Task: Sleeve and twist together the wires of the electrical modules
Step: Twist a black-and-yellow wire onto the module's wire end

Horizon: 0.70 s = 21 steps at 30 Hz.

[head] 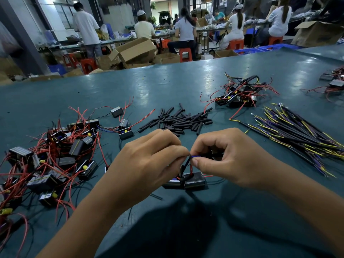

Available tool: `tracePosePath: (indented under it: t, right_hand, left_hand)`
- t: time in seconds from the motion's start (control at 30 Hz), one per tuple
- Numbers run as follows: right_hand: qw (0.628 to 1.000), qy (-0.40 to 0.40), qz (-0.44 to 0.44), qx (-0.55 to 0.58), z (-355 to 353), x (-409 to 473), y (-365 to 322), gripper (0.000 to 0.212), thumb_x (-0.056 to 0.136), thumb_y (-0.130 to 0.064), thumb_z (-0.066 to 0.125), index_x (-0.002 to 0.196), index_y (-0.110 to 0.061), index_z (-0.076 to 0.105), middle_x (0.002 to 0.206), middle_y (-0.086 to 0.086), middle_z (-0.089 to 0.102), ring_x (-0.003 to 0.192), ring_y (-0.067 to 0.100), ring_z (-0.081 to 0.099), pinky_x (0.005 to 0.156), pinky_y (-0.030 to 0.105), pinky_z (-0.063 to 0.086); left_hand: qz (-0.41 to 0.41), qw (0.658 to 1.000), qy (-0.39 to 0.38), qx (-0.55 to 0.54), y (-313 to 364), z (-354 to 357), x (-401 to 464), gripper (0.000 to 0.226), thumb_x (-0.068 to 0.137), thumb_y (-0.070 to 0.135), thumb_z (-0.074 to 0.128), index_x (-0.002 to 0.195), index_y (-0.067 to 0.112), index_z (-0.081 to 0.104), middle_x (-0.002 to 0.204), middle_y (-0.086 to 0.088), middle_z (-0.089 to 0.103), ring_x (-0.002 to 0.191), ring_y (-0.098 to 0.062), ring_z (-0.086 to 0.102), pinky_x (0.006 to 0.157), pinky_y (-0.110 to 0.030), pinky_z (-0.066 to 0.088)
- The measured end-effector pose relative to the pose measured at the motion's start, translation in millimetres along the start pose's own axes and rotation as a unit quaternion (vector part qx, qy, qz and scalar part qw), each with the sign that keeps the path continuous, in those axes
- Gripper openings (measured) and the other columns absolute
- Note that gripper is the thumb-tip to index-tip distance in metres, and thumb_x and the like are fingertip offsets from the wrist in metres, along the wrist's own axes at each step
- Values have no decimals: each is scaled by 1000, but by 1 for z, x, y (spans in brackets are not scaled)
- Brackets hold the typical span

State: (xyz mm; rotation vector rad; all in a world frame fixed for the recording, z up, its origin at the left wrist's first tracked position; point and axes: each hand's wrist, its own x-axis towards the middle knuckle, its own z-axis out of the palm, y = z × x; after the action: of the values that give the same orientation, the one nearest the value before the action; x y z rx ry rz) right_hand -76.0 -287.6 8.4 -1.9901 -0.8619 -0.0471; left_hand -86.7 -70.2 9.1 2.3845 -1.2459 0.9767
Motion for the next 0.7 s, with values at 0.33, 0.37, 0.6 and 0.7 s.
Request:
tracePosePath:
  t: [0.33, 0.37, 0.6, 0.7]
  right_hand:
    - [1000, -4, 1, -14, 2, 0, -2, 8, 83, -24, 68, 76, -21, 67, 63, -5, 64, 55, 7, 51, 55, 18, 41]
    - [1000, -4, -1, -17, 2, 0, -3, 8, 83, -24, 68, 76, -21, 67, 64, -5, 64, 56, 9, 53, 55, 19, 42]
    - [1000, -4, -10, -27, 2, -1, -4, 7, 83, -22, 70, 76, -21, 68, 63, -8, 64, 56, 6, 53, 56, 18, 42]
    - [1000, -2, -10, -28, 2, -2, -5, 8, 83, -24, 69, 76, -21, 68, 63, -7, 64, 56, 8, 54, 56, 20, 43]
  left_hand:
    - [-146, 963, -68, -218, 1, -3, 2, 11, 93, 20, 63, 86, 12, 67, 82, 1, 57, 70, -16, 52, 62, -28, 42]
    - [-154, 958, -72, -231, 0, -3, 1, 14, 93, 23, 61, 86, 13, 67, 81, 1, 57, 70, -18, 53, 62, -32, 43]
    - [-215, 918, -116, -313, 1, -5, -2, 13, 95, 31, 60, 89, 21, 65, 80, 9, 56, 69, -10, 51, 66, -17, 40]
    - [-225, 917, -122, -306, 0, -6, -2, 10, 95, 30, 61, 88, 24, 64, 80, 11, 55, 69, -7, 51, 65, -16, 39]
